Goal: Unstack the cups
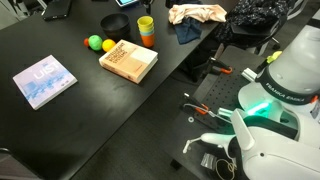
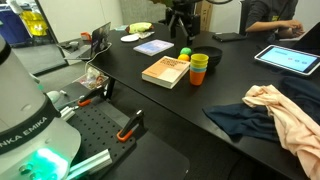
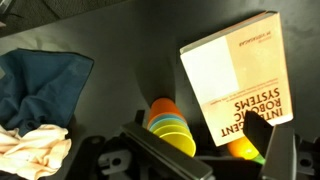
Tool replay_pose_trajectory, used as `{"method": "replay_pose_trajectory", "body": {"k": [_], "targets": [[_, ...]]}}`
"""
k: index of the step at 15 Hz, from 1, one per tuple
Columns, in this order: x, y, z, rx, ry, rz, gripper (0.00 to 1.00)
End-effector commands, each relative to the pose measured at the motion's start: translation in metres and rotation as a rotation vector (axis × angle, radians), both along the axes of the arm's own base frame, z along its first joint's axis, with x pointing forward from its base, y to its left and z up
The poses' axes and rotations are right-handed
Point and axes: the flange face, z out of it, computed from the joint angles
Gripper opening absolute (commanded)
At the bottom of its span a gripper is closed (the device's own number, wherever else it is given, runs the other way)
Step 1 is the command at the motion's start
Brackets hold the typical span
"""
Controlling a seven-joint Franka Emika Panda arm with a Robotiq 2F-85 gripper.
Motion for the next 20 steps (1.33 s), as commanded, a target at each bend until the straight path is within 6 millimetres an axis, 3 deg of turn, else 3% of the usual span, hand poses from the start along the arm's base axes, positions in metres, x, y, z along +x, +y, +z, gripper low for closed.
{"method": "replay_pose_trajectory", "body": {"k": [1, 5, 8, 15, 20], "targets": [[0.058, -0.031, -0.026, -0.056, -0.060, -0.089, 1.00], [0.100, -0.061, -0.043, -0.152, -0.101, -0.173, 1.00], [0.118, -0.071, -0.056, -0.191, -0.092, -0.218, 1.00], [0.136, -0.055, -0.082, -0.182, -0.073, -0.232, 1.00], [0.135, -0.046, -0.083, -0.183, -0.052, -0.210, 1.00]]}}
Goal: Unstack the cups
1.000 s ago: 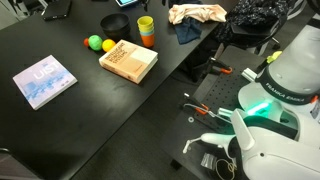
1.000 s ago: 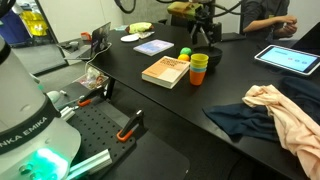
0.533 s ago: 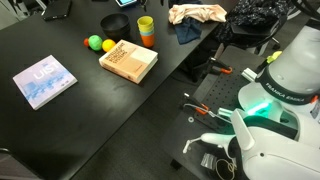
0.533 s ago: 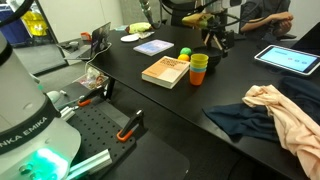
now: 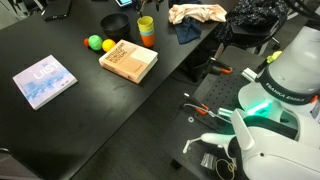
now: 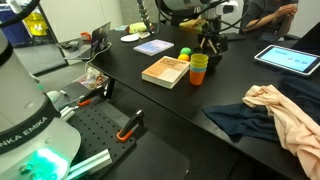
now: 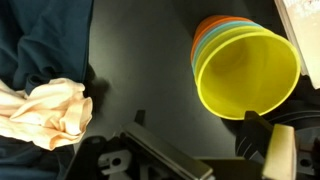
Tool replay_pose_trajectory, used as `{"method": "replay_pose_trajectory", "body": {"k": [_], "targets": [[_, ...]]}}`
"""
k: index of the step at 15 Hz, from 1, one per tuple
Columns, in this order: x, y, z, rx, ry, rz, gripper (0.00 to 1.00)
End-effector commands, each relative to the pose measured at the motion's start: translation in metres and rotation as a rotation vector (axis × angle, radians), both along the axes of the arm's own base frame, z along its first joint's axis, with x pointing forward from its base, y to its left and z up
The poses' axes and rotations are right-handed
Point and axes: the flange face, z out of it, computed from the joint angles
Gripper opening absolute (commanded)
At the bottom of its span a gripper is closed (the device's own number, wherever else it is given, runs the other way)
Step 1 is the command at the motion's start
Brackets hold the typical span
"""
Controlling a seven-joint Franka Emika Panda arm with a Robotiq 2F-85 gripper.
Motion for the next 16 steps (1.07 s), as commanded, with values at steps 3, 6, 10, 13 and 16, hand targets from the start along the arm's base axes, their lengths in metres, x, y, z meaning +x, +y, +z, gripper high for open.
{"method": "replay_pose_trajectory", "body": {"k": [3, 6, 10, 13, 16], "targets": [[0.003, 0.008, 0.007, -0.001, 0.006, 0.006, 1.00], [0.000, 0.014, 0.012, -0.005, 0.011, 0.019, 1.00], [-0.008, 0.018, 0.010, -0.006, 0.045, 0.020, 1.00], [-0.013, 0.019, 0.009, -0.006, 0.063, 0.021, 1.00], [-0.017, 0.018, 0.001, -0.012, 0.074, 0.022, 1.00]]}}
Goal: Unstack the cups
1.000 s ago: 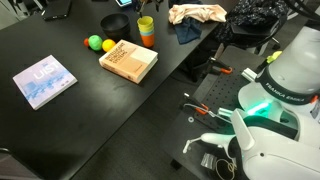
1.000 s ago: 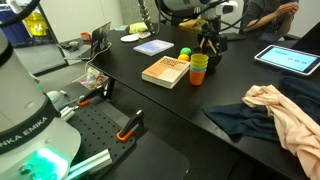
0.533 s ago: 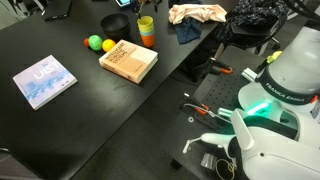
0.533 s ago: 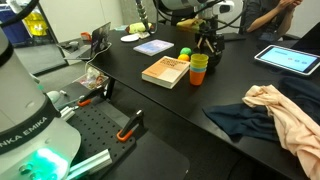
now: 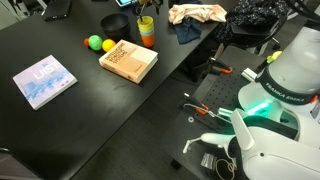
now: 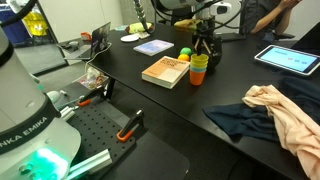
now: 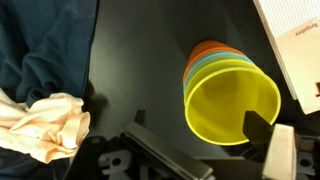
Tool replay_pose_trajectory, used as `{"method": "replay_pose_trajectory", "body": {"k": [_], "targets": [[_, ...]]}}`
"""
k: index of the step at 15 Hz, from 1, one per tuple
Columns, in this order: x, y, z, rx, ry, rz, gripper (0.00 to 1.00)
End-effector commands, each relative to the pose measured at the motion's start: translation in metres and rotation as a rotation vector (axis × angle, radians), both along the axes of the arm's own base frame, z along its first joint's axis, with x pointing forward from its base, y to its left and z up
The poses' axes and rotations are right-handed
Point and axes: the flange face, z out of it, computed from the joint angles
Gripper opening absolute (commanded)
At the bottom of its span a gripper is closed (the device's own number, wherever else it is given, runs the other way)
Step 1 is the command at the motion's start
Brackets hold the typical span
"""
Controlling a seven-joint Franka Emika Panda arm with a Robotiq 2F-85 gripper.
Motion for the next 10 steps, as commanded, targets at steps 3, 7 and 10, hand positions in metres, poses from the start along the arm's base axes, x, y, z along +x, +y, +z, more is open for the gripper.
{"method": "replay_pose_trajectory", "body": {"k": [3, 7, 10], "targets": [[-0.0132, 0.0018, -0.0028, -0.005, 0.016, 0.002, 0.90], [-0.0161, 0.0048, -0.0044, -0.008, 0.017, 0.008, 0.49], [-0.0144, 0.0071, -0.0008, -0.016, 0.014, 0.021, 0.27]]}}
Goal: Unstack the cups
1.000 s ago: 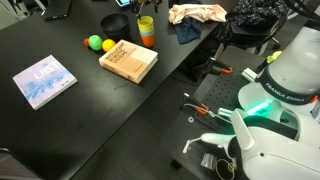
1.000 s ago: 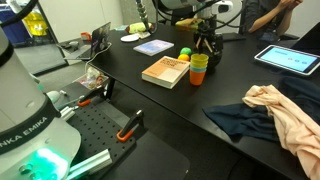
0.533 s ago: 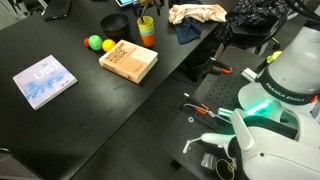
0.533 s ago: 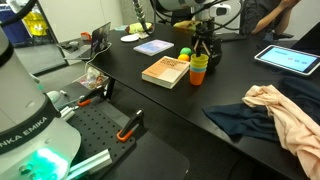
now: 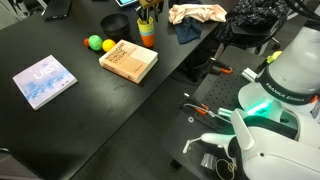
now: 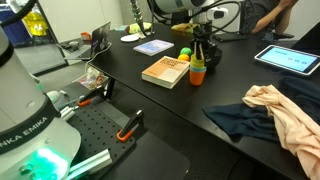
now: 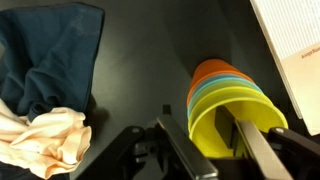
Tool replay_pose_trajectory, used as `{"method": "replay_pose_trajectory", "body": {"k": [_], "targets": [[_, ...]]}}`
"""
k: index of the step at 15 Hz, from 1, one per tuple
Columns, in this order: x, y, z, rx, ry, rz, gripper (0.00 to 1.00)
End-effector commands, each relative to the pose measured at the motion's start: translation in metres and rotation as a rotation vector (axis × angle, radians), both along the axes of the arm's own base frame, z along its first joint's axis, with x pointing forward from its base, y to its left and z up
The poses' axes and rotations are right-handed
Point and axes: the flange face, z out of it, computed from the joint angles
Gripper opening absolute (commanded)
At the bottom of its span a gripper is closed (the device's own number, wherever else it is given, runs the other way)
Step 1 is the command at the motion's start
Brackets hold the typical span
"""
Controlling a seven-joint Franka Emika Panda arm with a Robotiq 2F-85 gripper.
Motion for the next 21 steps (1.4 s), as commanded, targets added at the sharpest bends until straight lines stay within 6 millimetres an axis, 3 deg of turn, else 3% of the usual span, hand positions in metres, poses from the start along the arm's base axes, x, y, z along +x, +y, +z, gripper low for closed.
{"method": "replay_pose_trajectory", "body": {"k": [1, 2, 5, 10, 21], "targets": [[-0.001, 0.004, 0.013, -0.018, -0.021, 0.015, 0.20], [0.000, 0.005, 0.013, -0.017, -0.021, 0.018, 0.12], [0.000, 0.007, 0.013, -0.018, -0.019, 0.020, 0.02], [0.004, 0.009, 0.030, -0.017, -0.041, 0.019, 0.05], [0.015, -0.009, 0.076, -0.001, -0.105, -0.011, 0.05]]}}
